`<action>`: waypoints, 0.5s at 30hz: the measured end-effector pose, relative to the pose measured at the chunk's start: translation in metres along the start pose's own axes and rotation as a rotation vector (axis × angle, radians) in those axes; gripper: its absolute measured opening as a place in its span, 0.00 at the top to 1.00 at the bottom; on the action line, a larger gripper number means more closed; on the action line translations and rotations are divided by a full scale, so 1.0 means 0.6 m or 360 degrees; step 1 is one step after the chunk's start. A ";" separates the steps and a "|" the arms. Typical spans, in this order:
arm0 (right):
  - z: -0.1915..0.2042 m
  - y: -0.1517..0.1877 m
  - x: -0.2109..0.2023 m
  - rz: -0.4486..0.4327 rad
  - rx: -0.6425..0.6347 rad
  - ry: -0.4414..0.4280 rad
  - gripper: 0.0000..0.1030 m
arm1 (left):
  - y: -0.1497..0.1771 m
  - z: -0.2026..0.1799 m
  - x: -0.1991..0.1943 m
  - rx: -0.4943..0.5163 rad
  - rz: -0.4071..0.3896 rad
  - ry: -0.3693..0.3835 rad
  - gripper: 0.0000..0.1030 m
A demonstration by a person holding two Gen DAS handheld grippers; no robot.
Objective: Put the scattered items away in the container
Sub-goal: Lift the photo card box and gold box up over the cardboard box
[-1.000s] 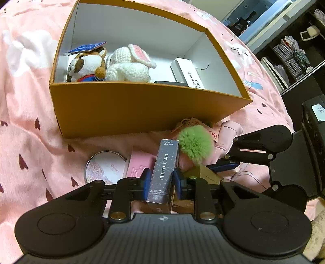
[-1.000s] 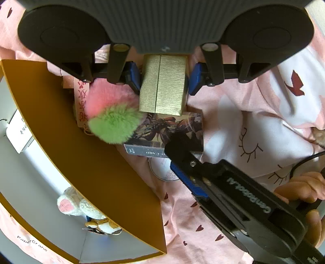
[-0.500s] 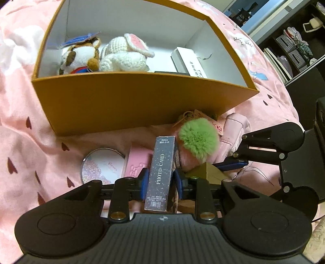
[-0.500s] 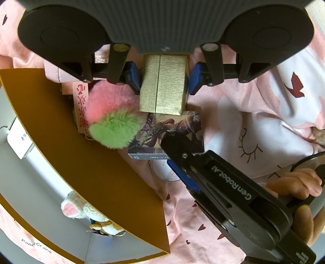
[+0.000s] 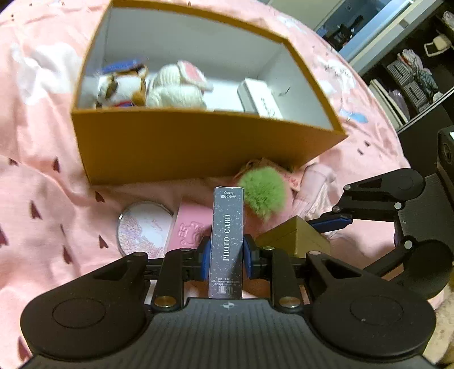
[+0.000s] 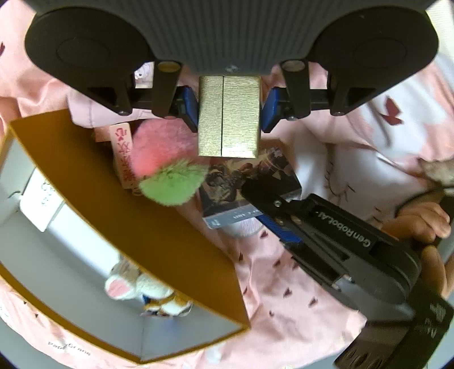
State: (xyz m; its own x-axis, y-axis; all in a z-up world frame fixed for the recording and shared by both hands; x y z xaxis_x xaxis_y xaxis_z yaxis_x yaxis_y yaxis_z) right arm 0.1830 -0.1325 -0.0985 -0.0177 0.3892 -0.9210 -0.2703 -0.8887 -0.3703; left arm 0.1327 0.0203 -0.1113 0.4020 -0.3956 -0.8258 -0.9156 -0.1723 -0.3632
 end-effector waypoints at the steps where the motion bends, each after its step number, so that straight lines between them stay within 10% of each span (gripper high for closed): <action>1: 0.004 0.002 -0.009 -0.0013 0.0010 -0.0006 0.52 | -0.002 -0.003 -0.009 0.0006 -0.0019 0.0005 0.74; 15: -0.021 -0.026 -0.158 -0.0273 0.0107 0.0108 0.52 | -0.112 -0.042 -0.107 0.0007 -0.0319 0.0111 0.74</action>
Point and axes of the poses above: each gripper's, at about its wrist camera, not at the fingertips, and x roughly the way its jaws point, z to its left, y to its underside, the point moved 5 cm from there along x, roughly the way its jaws point, and after that the axes turned 2 degrees about z, right-handed, at the moved point
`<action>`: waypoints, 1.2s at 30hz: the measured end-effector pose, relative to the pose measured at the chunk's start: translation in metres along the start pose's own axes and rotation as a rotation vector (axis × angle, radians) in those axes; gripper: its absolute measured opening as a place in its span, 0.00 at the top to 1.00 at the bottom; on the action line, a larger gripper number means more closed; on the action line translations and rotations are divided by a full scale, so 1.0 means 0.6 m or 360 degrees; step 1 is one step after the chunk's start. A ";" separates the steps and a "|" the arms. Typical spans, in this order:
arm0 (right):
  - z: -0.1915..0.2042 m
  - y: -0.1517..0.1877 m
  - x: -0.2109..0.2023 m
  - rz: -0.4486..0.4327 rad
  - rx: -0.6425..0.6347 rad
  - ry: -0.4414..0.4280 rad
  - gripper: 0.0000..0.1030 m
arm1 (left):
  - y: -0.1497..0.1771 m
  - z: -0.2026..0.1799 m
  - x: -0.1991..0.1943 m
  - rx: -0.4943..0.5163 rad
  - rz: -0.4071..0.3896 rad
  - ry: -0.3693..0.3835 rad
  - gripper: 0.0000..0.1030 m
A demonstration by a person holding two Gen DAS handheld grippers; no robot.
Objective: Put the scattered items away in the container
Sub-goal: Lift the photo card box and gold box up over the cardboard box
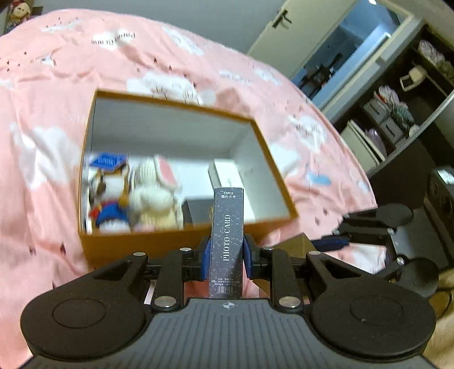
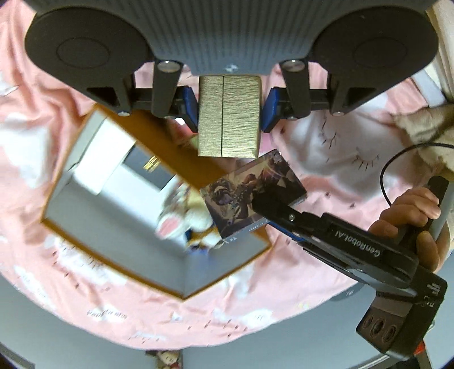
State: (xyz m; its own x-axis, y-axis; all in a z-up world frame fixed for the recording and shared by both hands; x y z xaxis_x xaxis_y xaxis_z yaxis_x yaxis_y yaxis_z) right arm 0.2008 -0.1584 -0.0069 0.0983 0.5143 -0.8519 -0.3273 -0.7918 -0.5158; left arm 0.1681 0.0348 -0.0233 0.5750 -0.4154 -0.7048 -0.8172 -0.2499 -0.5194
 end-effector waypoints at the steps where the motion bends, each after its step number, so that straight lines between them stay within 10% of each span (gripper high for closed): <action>1: -0.006 -0.007 -0.007 -0.0021 0.0003 0.0026 0.52 | -0.012 0.000 0.003 -0.0009 -0.0023 -0.0004 0.74; 14: -0.131 -0.101 -0.044 -0.0212 0.0111 0.0306 0.52 | -0.142 0.034 0.135 -0.0179 -0.0115 0.0057 0.74; 36: -0.227 -0.171 0.160 0.0202 -0.0876 0.0539 0.52 | -0.152 0.125 0.326 -0.0556 0.0171 0.0115 0.75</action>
Point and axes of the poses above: each gripper's, at about its wrist camera, not at the fingertips, and x roughly the way its jaws point, z to its left, y to its underside, the point moved 5 cm from there along x, roughly the way its jaws point, and after that the axes turned 2 degrees about z, right-handed, at the moved point
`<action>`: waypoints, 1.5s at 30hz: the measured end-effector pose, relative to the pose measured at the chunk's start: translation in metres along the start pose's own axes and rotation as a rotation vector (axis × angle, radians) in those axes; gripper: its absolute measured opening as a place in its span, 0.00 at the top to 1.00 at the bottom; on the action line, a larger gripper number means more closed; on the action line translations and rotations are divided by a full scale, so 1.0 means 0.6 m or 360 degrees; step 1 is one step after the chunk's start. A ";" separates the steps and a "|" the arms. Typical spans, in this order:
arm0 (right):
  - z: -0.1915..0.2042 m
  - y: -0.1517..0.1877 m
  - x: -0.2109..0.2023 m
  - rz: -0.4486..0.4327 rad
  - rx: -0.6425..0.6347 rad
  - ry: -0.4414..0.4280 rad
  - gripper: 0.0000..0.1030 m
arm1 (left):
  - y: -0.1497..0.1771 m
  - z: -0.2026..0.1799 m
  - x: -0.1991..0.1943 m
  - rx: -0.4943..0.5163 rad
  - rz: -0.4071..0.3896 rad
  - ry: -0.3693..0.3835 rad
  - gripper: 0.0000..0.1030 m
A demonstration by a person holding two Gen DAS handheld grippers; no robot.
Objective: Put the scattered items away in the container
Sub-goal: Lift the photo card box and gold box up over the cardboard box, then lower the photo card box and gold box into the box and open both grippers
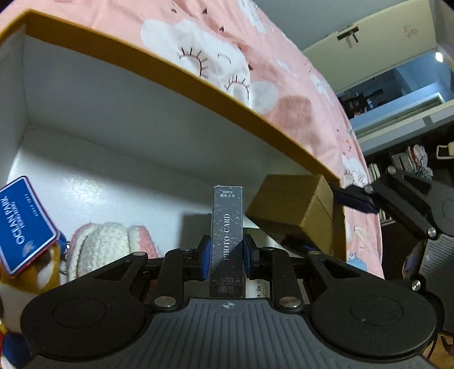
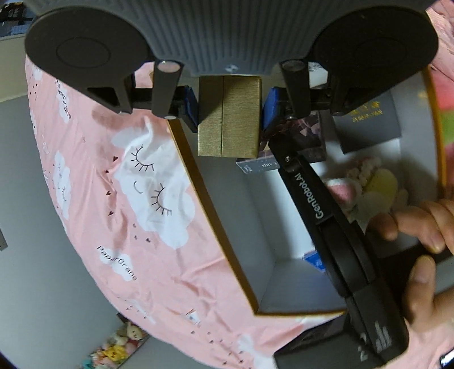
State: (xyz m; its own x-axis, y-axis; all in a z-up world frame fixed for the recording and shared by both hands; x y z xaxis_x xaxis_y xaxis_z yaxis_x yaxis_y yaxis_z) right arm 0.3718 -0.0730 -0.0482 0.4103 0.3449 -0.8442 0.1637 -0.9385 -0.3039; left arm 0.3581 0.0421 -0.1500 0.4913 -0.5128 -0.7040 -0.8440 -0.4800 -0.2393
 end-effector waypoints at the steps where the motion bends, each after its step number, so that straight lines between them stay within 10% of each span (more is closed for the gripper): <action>1: 0.000 0.000 0.006 0.0012 -0.0017 0.0001 0.52 | 0.000 0.000 0.005 0.0015 0.0024 -0.0003 0.75; 13: 0.004 0.008 0.048 0.0124 -0.0176 0.0031 0.52 | 0.013 -0.009 0.000 0.0214 0.0137 -0.0238 0.68; 45: 0.044 0.010 0.075 0.0326 -0.0436 0.0198 0.49 | -0.001 0.001 -0.017 0.0282 0.0102 -0.0253 0.68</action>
Point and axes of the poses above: each gripper's, at about its wrist camera, not at the fingertips, and x roughly the way its jaws point, z to its left, y to its underside, the point moved 5 cm from there along x, roughly the way its jaws point, and after that the axes turned 2 degrees about z, right-handed, at the moved point
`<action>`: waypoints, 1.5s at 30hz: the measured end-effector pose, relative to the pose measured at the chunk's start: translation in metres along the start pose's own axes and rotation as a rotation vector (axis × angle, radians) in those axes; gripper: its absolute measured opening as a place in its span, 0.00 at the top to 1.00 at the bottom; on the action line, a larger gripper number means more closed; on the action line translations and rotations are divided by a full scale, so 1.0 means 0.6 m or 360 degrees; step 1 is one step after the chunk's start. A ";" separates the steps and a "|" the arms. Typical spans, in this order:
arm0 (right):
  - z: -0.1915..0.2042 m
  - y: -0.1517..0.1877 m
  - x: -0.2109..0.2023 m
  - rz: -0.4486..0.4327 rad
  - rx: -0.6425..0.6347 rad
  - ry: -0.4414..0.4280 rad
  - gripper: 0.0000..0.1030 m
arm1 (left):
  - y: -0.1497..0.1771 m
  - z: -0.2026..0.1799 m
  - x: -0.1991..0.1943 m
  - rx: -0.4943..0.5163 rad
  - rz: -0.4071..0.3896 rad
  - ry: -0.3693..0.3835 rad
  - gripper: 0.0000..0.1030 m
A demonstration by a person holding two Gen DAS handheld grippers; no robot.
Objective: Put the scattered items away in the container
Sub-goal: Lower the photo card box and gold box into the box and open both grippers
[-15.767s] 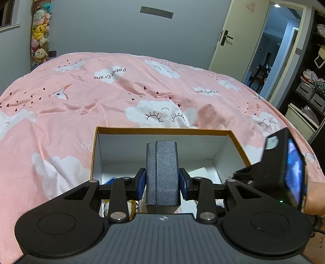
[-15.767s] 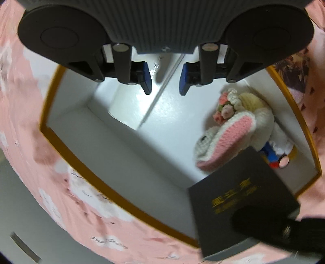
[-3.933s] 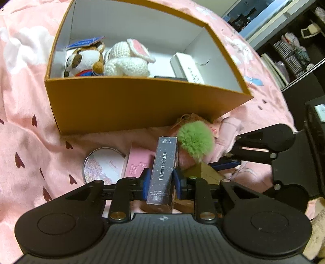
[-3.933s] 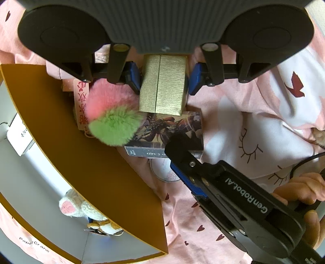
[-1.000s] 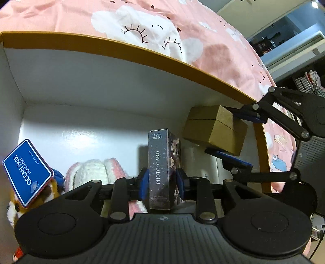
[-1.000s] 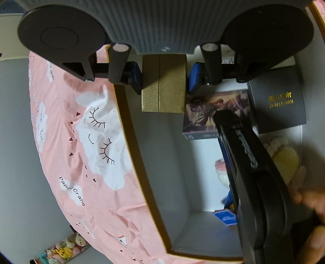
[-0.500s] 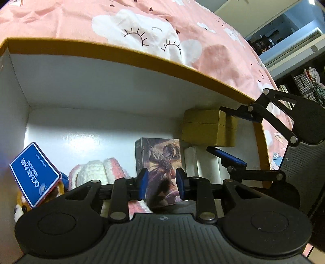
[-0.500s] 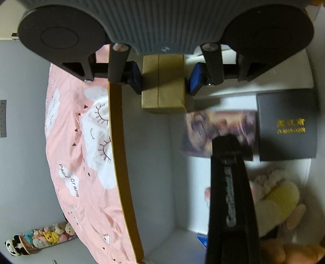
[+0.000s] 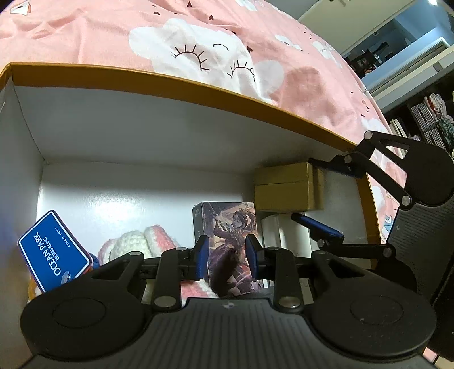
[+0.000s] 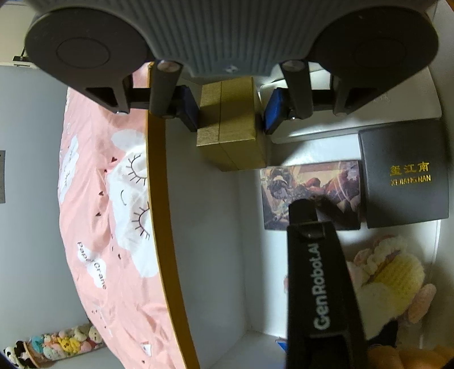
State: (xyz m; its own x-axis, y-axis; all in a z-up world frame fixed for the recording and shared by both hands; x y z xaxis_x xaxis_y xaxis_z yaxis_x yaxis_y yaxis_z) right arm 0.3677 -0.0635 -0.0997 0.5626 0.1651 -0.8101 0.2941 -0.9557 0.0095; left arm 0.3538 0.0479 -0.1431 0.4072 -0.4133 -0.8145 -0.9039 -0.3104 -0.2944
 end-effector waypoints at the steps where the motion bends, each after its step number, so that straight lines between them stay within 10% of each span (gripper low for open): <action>1: 0.000 -0.001 -0.001 0.0007 -0.0008 0.0014 0.50 | -0.001 0.001 -0.001 -0.0001 -0.0003 0.0000 0.68; 6: -0.007 -0.014 -0.039 -0.0140 0.0018 -0.0012 0.50 | -0.007 0.004 0.001 -0.0002 -0.0009 -0.0014 0.72; 13: 0.002 -0.038 -0.041 -0.0236 -0.0006 0.0005 0.80 | -0.012 0.016 0.003 -0.0035 -0.0005 -0.0016 0.82; 45: -0.002 0.004 -0.059 -0.0267 0.0261 0.0008 0.79 | -0.031 -0.003 0.048 -0.0207 0.0135 0.0053 0.82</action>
State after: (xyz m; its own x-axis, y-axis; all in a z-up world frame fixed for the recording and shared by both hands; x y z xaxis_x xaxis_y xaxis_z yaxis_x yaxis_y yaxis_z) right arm 0.3497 -0.0713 -0.0702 0.5205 0.3257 -0.7893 0.2546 -0.9415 -0.2206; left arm 0.3826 0.0402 -0.1603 0.3359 -0.4703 -0.8161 -0.9116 -0.3803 -0.1561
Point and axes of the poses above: each gripper's, at about its wrist camera, not at the fingertips, and x roughly the way its jaws point, z to its left, y to its underside, the point moved 5 cm from there along x, roughly the way its jaws point, and after that the axes turned 2 degrees about z, right-handed, at the moved point
